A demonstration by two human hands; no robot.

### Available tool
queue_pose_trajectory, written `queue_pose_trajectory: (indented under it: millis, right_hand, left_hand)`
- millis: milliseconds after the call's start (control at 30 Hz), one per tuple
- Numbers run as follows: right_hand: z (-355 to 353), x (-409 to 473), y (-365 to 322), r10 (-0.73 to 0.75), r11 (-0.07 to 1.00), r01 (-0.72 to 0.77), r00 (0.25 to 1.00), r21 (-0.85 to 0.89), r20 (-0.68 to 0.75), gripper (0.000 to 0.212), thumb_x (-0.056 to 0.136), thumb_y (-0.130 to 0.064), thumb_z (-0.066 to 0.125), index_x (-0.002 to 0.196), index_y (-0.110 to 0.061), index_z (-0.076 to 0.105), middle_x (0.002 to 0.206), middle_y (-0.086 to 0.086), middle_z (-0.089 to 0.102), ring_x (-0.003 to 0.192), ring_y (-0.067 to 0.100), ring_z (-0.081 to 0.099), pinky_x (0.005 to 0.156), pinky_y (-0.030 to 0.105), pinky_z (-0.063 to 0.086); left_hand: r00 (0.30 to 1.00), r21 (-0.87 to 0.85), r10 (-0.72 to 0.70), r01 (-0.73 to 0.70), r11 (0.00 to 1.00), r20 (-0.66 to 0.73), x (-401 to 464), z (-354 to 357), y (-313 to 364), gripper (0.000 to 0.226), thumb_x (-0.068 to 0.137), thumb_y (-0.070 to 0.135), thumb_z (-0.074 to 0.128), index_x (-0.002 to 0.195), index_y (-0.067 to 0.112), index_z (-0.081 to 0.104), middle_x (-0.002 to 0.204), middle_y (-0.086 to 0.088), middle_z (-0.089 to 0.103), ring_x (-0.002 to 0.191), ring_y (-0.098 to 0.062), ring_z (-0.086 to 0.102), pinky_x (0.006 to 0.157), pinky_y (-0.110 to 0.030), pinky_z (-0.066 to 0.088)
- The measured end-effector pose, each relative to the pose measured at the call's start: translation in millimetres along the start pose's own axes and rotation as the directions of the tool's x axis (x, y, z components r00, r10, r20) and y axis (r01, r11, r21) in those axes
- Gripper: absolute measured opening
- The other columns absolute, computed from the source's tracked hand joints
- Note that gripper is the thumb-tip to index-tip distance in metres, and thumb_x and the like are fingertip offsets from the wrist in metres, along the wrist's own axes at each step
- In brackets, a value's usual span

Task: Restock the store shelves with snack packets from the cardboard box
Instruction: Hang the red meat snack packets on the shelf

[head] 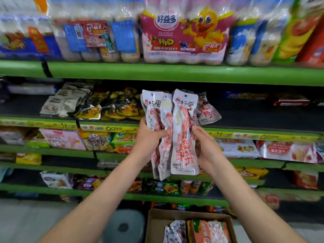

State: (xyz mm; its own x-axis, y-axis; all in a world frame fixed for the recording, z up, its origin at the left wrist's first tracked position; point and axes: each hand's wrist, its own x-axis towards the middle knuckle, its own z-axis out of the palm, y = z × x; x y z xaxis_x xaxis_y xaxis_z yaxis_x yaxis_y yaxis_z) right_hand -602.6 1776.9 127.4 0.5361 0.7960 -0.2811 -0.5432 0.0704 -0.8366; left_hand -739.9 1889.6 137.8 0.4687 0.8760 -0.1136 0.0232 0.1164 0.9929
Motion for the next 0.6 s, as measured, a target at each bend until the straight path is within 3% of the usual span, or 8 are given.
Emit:
queue_pose_trajectory:
  millis: [67,133,267,433,600]
  right_hand:
    - [-8,-3,-6,-0.002,1.000,0.002,1.000,0.015,0.019,0.015,0.098,-0.020,0.060,0.089,-0.018,0.071,0.095,0.011,0.076,0.083,0.025,0.071,0.085,0.043,0.056]
    - [-15,-4,-11,-0.018,1.000,0.017,0.999,0.011,0.033,0.012,0.098,-0.021,0.060,0.095,-0.015,0.070,0.100,0.013,0.074,0.088,0.027,0.069,0.090,0.047,0.053]
    - [-26,-7,-16,-0.041,0.999,0.040,0.998,0.026,0.040,0.020,0.099,-0.024,0.059,0.111,-0.011,0.069,0.102,0.013,0.076,0.084,0.024,0.074,0.068,0.036,0.060]
    - [-34,-11,-18,-0.068,0.997,0.068,0.998,0.025,0.002,0.016,0.098,-0.024,0.060,0.105,-0.014,0.070,0.104,0.014,0.074,0.086,0.025,0.070,0.083,0.044,0.055]
    - [-40,-9,-16,-0.081,0.995,0.082,0.997,0.062,-0.008,0.015,0.096,-0.023,0.062,0.104,-0.014,0.072,0.101,0.012,0.077,0.086,0.023,0.075,0.070,0.035,0.059]
  left_hand:
    - [1.000,0.011,0.017,-0.017,1.000,0.000,-3,9,2,0.076,0.072,0.004,0.084,0.135,0.027,0.049,0.126,0.008,0.068,0.117,-0.017,0.064,0.109,-0.050,0.044]
    - [0.999,0.027,0.040,-0.040,0.999,0.005,-5,18,5,0.073,0.073,0.000,0.083,0.133,0.027,0.051,0.122,0.010,0.070,0.114,-0.013,0.066,0.107,-0.047,0.046]
    - [0.996,0.047,0.089,-0.090,0.995,0.024,-5,33,10,0.072,0.073,-0.005,0.082,0.133,0.022,0.053,0.121,0.005,0.071,0.113,-0.016,0.068,0.104,-0.048,0.050]
    - [0.988,0.036,0.118,-0.123,0.992,0.103,-3,43,13,0.061,0.073,-0.005,0.080,0.124,0.022,0.059,0.116,0.005,0.074,0.110,-0.017,0.070,0.103,-0.053,0.050]
    - [0.978,0.024,0.140,-0.145,0.989,0.158,0,47,14,0.059,0.073,-0.003,0.079,0.121,0.024,0.059,0.115,0.004,0.075,0.108,-0.017,0.071,0.101,-0.053,0.052]
